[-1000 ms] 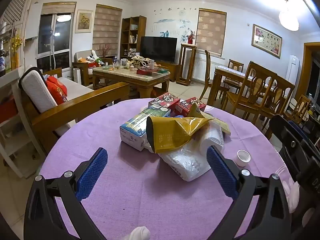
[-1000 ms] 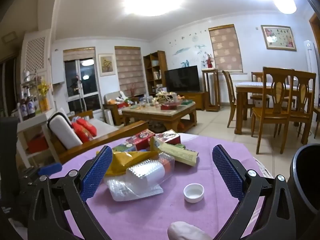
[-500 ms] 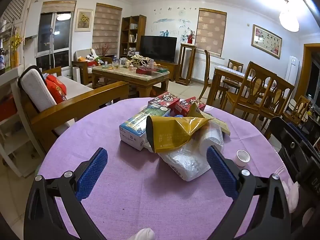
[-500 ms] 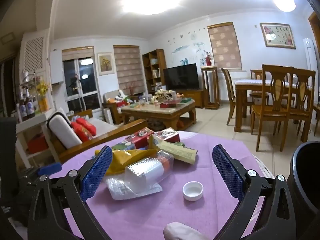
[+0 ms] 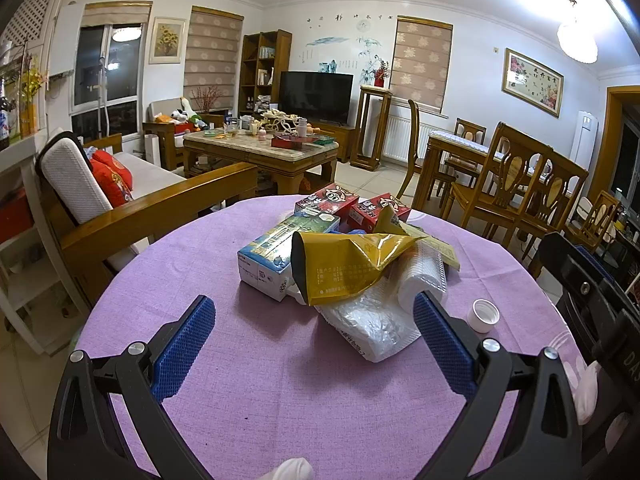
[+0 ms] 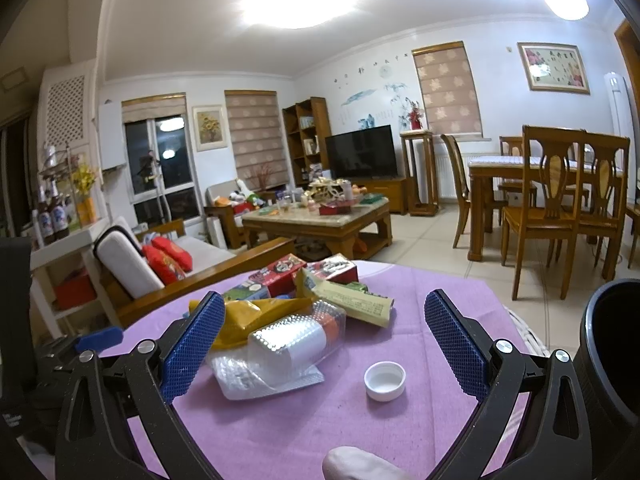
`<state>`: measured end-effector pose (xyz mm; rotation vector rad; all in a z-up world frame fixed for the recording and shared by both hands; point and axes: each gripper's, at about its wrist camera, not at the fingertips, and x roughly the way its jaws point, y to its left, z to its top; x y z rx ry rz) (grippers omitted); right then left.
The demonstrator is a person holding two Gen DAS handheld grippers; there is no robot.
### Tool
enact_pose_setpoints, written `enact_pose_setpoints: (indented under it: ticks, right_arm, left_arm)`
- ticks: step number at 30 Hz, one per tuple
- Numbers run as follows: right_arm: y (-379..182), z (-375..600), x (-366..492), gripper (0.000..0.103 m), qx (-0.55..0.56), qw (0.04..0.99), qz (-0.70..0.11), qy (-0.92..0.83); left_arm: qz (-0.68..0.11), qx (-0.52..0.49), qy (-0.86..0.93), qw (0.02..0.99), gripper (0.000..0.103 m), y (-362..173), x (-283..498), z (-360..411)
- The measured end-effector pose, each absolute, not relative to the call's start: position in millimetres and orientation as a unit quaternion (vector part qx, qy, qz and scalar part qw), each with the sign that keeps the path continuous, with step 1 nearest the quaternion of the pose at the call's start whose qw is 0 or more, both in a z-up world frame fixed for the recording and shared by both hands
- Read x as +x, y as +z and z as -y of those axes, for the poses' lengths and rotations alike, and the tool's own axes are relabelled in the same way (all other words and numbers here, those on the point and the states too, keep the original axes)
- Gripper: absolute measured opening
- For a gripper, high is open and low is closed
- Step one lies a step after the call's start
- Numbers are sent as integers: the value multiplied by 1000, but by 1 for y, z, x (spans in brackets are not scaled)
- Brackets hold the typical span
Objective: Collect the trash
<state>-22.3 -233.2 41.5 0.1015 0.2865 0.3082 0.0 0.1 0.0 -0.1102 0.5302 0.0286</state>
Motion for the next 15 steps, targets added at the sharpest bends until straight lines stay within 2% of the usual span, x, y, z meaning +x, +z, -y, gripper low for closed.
enact_pose_setpoints:
  ticks: [15]
  right_arm:
    - [33, 233, -15, 99, 53, 976, -146, 152]
  left_arm:
    - [-263, -55, 14, 963, 98, 0, 0, 0]
